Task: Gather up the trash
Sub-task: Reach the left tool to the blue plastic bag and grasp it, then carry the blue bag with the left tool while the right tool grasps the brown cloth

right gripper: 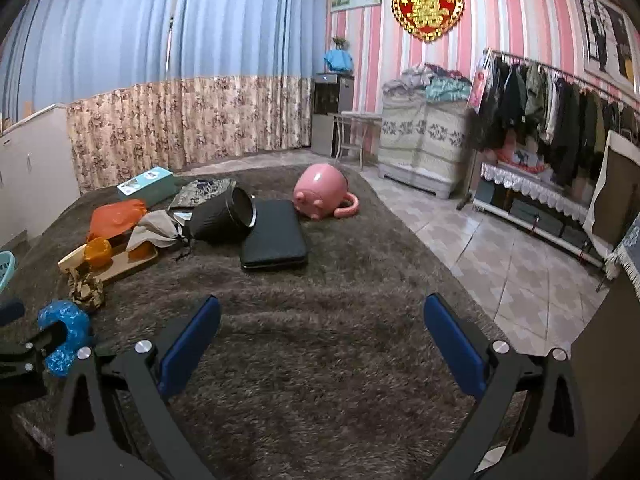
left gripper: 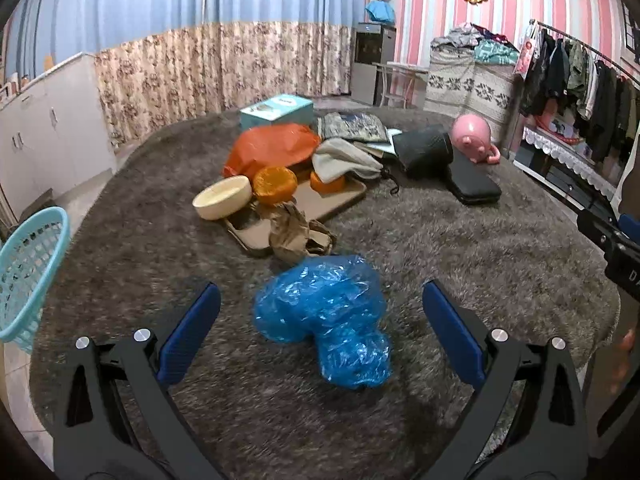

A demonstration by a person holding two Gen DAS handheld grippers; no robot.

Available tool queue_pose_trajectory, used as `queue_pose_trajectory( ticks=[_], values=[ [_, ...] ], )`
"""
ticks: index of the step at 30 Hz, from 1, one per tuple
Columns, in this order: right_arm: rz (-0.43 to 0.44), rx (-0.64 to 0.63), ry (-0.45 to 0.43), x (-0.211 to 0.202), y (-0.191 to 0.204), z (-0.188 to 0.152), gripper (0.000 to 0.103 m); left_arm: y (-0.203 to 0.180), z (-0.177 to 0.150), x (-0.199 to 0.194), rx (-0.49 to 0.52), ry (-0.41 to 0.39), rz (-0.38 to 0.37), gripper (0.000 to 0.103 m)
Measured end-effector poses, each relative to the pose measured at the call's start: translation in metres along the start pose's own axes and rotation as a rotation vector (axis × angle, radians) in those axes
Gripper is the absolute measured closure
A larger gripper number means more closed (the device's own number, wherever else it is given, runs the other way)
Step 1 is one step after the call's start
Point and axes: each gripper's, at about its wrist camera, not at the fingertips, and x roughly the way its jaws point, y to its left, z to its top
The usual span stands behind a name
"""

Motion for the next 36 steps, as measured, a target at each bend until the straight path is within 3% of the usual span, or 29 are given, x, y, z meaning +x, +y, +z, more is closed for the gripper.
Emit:
queue_pose_trajectory(
  ticks=[4,12,15,18,24,36],
  values=[
    [-0.026,-0.012,-0.001,0.005,0.001,-0.001,0.004,-0.007,0.001,0.011,0.023,0.026,-0.021,0.006],
    [0.002,-0.016,0.002,0.009,0.008,-0.001,0.004,-0.017,-0.001,0.032,0.072,0.092,-0.034,0.056],
    [0.015,-0.009,0.024,0.014,0.012,-0.001,0.004,-0.010,0.001,0.032,0.043,0.087,-0.045,0.066],
    [0.011,-0.016,0.031,0.015,0.018,0.001,0.004,-0.002,0.003,0.029,0.010,0.085,-0.064,0.072],
    [-0.015,-0.063,-0.006,0.011,0.032,0.008,0.004,0.015,0.009,0.009,-0.004,0.017,-0.062,0.072],
    [0.176,-0.121,0.039,0.023,0.101,0.003,0.004,0.108,0.043,-0.012,-0.067,-0.062,0.041,0.072]
  ],
)
